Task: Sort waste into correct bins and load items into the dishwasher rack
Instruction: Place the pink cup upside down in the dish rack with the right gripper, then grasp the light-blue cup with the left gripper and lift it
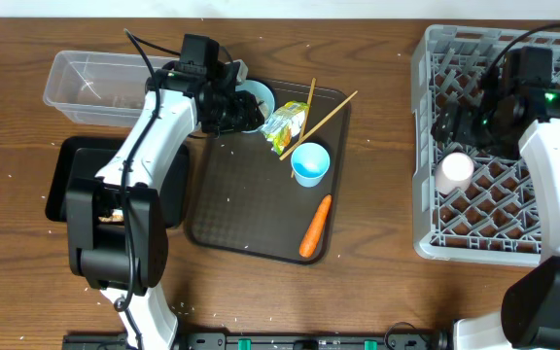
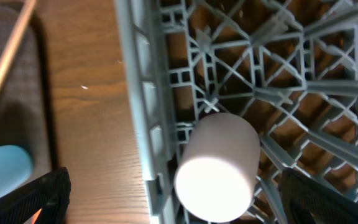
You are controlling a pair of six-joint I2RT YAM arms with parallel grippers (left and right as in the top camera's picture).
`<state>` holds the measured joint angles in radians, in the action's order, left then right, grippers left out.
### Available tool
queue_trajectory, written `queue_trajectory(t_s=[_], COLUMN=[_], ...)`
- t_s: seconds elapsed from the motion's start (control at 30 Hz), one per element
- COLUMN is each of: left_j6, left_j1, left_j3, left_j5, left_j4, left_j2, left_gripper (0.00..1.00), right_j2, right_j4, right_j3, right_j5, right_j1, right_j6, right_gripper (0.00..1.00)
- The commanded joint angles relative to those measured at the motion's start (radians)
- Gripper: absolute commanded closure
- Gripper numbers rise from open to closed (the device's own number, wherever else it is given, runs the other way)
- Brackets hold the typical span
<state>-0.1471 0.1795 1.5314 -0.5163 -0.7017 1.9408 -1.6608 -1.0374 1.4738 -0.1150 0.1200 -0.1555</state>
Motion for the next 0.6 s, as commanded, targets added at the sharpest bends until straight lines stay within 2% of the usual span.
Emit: queue_trajectory(t_s=[0.0, 0.13, 0.33, 0.57], left_j6=[0.101, 0.193, 0.196, 0.199], left_j1=[0.038, 0.121, 0.255, 0.303], left_j3=[-0.005, -0.005, -0.005, -0.006], left_j5=[0.001, 0.039, 0.233, 0.273], left_j4=[-0.016, -0.044, -0.044, -0.039], left_j2=[-0.010, -0.010, -0.010, 0.007], left_gripper=[0.51, 0.47, 0.40, 0.38], right_j2=[0.000, 0.001, 0.000, 0.000], right_j4=[-0.030, -0.068, -0.101, -0.126], right_j3=[0.084, 0.118, 0.115, 0.114], right_j5=[-0.036, -0.036, -0.035, -0.035], right_j1=[0.006, 0.006, 0.006, 0.003], right_j6=[-0.003, 0.015, 0.015, 0.015], right_gripper=[0.01, 0.01, 0.01, 0.01])
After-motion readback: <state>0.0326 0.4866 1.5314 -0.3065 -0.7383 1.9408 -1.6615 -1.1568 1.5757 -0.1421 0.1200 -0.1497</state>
